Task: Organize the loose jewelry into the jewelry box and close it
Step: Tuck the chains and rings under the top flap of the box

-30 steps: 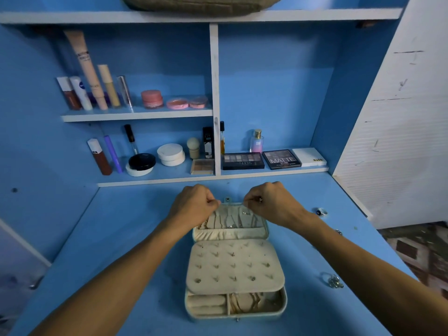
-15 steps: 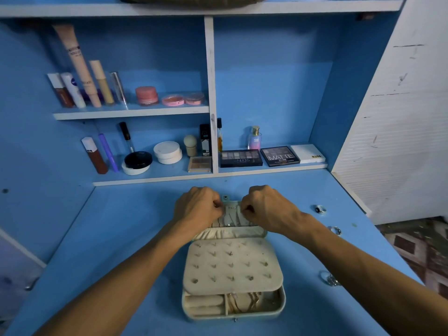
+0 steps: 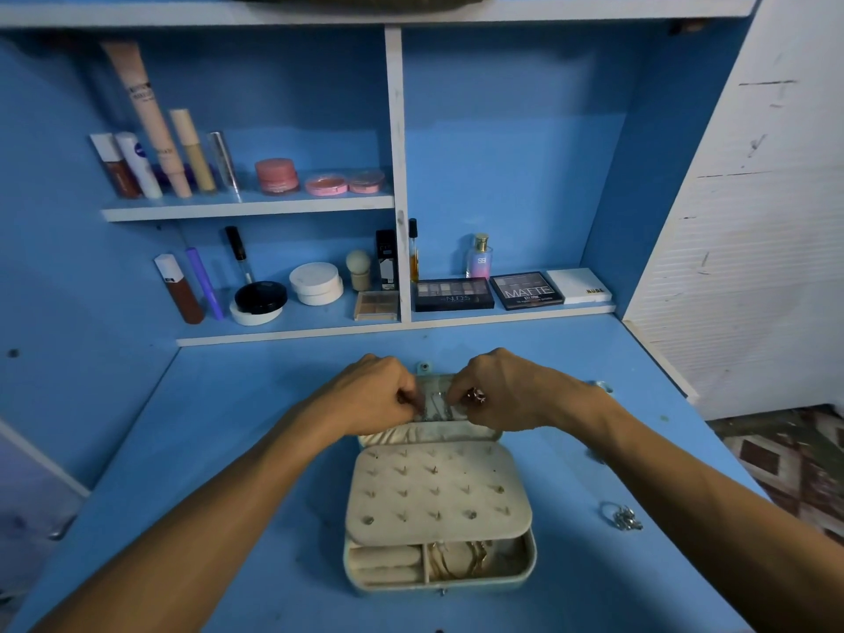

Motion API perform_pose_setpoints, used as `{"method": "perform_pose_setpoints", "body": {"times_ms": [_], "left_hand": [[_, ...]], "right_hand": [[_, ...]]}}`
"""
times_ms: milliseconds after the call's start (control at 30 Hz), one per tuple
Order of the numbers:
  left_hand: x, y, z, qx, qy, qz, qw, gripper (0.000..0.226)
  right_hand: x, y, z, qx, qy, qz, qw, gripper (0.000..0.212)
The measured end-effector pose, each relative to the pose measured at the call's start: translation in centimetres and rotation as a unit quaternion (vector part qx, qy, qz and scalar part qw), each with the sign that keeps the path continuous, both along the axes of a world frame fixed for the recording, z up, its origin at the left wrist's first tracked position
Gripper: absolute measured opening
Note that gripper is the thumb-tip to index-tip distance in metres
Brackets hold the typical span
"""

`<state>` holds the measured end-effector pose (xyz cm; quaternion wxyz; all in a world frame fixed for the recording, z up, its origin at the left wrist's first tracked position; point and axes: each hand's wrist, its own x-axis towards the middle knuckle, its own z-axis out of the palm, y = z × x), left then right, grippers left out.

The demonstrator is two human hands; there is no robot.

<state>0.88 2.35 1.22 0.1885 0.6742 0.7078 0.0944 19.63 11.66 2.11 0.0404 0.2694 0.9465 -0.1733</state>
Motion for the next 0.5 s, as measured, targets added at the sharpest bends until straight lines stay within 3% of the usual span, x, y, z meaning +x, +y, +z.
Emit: {"method": "perform_pose_setpoints", "body": {"times_ms": [133,500], "left_hand": [[0.19,-0.04,0.63,-0.011,-0.005,-0.018,1.000,0.024],[-0.63,-0.34,1.18,-0.026,-0.053,-0.014,0.998,0.024]], "right_hand": [[-0.20,0.21,0.05,0.003,0.002,-0.010,1.000,0.041],[0.06,0.61,-0.24,-0.018,0.047,-0.038,0.998,0.030]]}}
